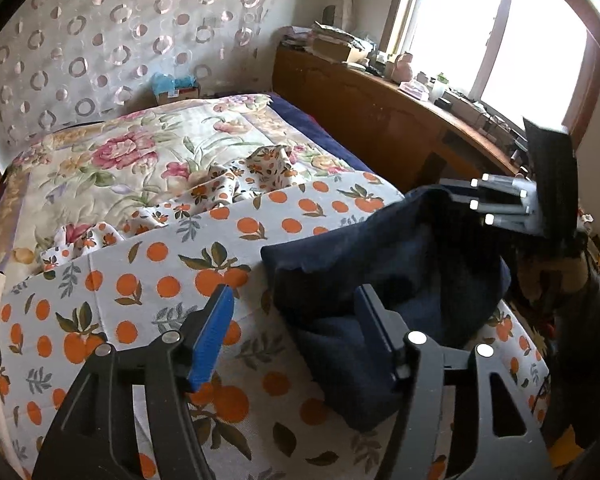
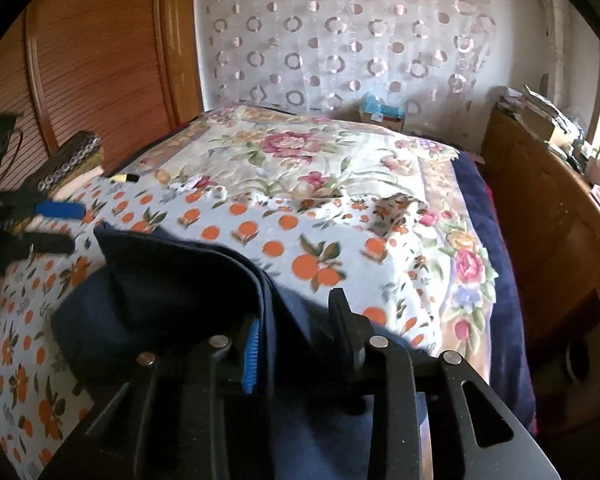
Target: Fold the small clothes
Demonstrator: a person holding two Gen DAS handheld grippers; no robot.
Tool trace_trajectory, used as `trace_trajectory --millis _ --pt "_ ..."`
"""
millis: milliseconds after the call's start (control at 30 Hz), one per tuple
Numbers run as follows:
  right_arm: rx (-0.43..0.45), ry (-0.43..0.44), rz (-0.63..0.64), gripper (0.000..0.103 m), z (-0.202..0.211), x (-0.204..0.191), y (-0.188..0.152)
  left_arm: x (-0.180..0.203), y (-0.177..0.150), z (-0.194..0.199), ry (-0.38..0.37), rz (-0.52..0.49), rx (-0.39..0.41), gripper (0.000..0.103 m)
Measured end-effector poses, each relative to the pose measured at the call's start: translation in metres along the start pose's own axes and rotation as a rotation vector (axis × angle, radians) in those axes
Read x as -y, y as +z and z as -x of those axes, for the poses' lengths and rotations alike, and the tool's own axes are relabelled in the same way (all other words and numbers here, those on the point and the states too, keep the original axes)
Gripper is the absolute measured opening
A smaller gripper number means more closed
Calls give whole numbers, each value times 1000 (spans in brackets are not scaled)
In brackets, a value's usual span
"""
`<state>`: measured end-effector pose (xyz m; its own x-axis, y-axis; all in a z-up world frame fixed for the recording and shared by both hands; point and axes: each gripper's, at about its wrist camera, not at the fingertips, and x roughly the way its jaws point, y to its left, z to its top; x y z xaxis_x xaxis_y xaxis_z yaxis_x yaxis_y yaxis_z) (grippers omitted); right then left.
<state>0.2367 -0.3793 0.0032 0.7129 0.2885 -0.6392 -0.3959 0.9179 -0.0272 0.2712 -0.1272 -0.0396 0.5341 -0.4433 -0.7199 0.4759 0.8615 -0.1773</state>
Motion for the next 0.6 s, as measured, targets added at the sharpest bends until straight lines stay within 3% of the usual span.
trace_trajectory --millis 267,367,467,600 --pt "17 -185 -30 40 12 21 27 -3 6 -22 15 -21 -42 64" --pt "32 -189 -59 46 30 19 21 -6 9 -32 21 -21 -58 64" --pt "48 -188 -97 61 49 14 7 -12 12 -41 10 -5 -76 64" --pt "42 -122 -114 62 66 -1 -18 -14 16 -51 15 -6 -82 64"
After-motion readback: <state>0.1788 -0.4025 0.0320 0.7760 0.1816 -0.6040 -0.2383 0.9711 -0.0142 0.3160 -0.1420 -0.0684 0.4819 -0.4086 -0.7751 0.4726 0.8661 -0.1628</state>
